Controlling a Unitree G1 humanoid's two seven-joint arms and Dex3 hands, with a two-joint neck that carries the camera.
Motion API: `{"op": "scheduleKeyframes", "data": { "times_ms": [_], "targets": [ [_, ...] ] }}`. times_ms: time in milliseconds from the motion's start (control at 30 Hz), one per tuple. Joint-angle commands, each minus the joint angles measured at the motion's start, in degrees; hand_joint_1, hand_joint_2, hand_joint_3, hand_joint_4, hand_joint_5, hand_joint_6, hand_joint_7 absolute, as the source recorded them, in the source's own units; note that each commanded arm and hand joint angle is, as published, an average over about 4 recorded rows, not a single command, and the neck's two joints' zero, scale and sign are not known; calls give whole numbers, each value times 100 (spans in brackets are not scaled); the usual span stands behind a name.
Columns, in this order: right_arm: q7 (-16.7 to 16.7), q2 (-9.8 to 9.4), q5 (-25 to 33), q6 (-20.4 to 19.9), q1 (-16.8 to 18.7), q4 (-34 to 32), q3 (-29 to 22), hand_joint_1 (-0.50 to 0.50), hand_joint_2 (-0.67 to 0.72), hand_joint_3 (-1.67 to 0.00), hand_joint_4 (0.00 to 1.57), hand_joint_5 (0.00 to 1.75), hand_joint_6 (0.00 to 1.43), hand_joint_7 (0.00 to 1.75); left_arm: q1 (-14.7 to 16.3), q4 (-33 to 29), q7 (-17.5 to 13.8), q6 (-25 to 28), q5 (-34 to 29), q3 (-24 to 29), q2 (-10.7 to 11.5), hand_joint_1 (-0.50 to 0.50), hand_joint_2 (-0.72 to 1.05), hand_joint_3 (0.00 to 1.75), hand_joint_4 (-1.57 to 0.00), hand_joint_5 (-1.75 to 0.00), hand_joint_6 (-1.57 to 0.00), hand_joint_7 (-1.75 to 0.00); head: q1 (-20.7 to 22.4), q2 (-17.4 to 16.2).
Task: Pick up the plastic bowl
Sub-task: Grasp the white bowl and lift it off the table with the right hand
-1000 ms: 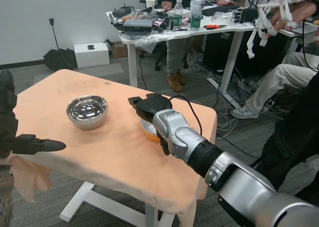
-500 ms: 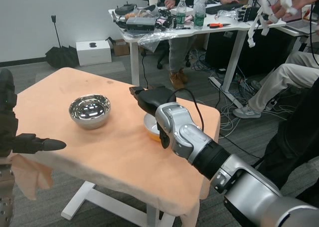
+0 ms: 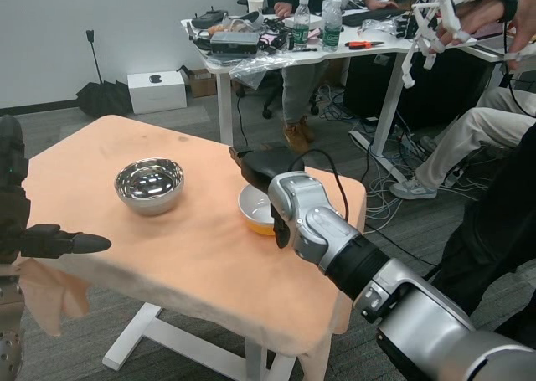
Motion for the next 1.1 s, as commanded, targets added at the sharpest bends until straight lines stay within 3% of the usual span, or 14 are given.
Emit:
{"op": "scheduleKeyframes", "data": {
  "times_ms": [33, 600, 967, 1100],
  "targets": [
    [50, -47, -64, 23, 82, 184, -92, -42, 9, -16, 0, 0, 0, 0, 24, -5, -3, -47, -74, 28, 36, -50, -10, 2, 0, 0, 0, 0, -10, 0],
    [-104, 72, 42, -183, -107, 982, 46, -42, 3, -16, 0, 0, 0, 0, 15, 12, -3, -43, -74, 10, 31, -50, -10, 0, 0, 0, 0, 0, -4, -20],
    [-139, 138, 77, -209, -181, 854, 108, -42, 3, -16, 0, 0, 0, 0, 15, 21, -3, -47, -78, 2, 27, -50, -10, 4, 0, 0, 0, 0, 4, -21],
    [-113, 138, 72, -192, -186, 758, 174, -42, -3, -16, 0, 0, 0, 0, 15, 21, -3, -47, -91, 2, 27, -50, -10, 2, 0, 0, 0, 0, 3, -22]
  ]
}}
